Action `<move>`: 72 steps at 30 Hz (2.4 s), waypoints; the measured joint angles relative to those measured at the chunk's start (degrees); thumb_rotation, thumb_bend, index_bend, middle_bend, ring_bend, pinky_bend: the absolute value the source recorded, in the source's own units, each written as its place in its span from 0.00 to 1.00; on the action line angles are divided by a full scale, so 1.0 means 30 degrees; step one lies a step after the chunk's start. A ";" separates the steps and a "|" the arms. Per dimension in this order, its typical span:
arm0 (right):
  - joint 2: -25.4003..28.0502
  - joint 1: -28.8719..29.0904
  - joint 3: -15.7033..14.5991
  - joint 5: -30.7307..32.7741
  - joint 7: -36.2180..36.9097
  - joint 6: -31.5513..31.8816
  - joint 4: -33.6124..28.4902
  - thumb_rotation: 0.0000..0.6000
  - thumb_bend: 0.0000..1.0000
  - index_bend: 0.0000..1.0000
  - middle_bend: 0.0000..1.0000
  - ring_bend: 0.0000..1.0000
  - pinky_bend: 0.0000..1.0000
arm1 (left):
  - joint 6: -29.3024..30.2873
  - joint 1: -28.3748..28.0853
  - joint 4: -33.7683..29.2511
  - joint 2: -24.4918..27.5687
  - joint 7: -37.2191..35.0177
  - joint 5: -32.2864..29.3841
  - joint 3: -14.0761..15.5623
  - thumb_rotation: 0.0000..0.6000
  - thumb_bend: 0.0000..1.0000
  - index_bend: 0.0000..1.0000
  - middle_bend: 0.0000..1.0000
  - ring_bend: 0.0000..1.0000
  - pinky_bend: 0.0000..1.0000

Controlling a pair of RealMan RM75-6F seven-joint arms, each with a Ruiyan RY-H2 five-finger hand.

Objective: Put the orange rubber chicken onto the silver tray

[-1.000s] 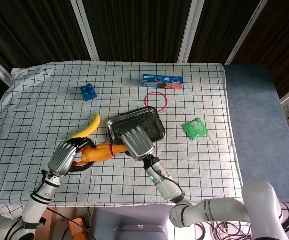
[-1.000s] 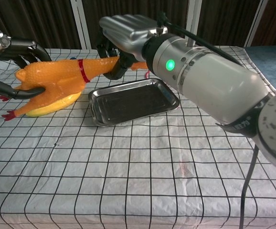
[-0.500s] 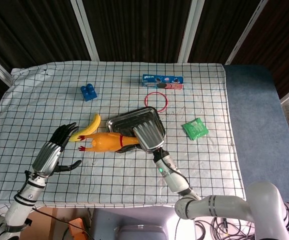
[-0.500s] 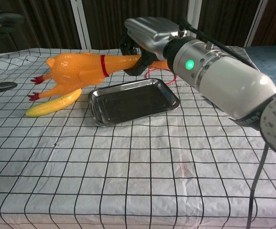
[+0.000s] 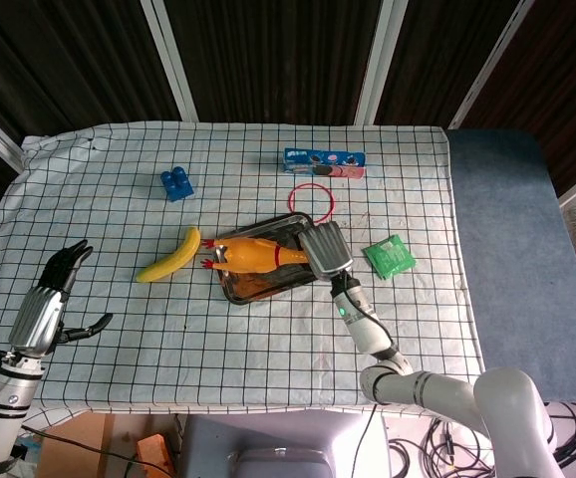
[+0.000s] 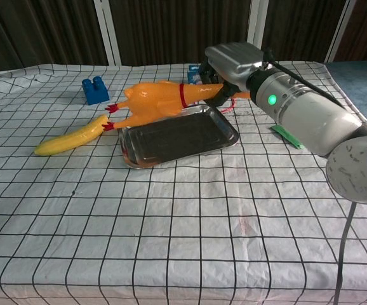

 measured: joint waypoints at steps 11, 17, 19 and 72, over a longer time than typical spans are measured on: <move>-0.3717 0.0782 0.0161 -0.0876 0.3630 -0.1025 0.6600 1.00 0.37 0.95 0.72 0.74 0.92 | -0.0994 -0.0070 0.0839 -0.0125 -0.1061 -0.0528 -0.0102 1.00 0.25 0.00 0.00 0.00 0.00; -0.4857 0.1106 0.0245 -0.1278 0.4824 -0.1319 0.8610 1.00 0.33 0.30 0.45 0.42 0.69 | -0.1023 -0.0022 0.0907 -0.0117 -0.1078 -0.0574 -0.0127 1.00 0.27 0.00 0.00 0.00 0.00; -0.4935 0.1173 0.0221 -0.1373 0.5356 -0.1848 0.9108 1.00 0.32 0.11 0.33 0.29 0.58 | -0.1161 -0.0025 0.0892 -0.0071 -0.1255 -0.0591 -0.0102 1.00 0.28 0.00 0.00 0.00 0.00; -0.4061 0.0542 0.0671 -0.2258 0.3308 0.1234 0.9209 1.00 0.00 0.00 0.00 0.00 0.01 | -0.1128 0.0740 0.1818 0.0516 -0.2080 -0.1127 -0.0364 1.00 0.31 0.00 0.00 0.00 0.00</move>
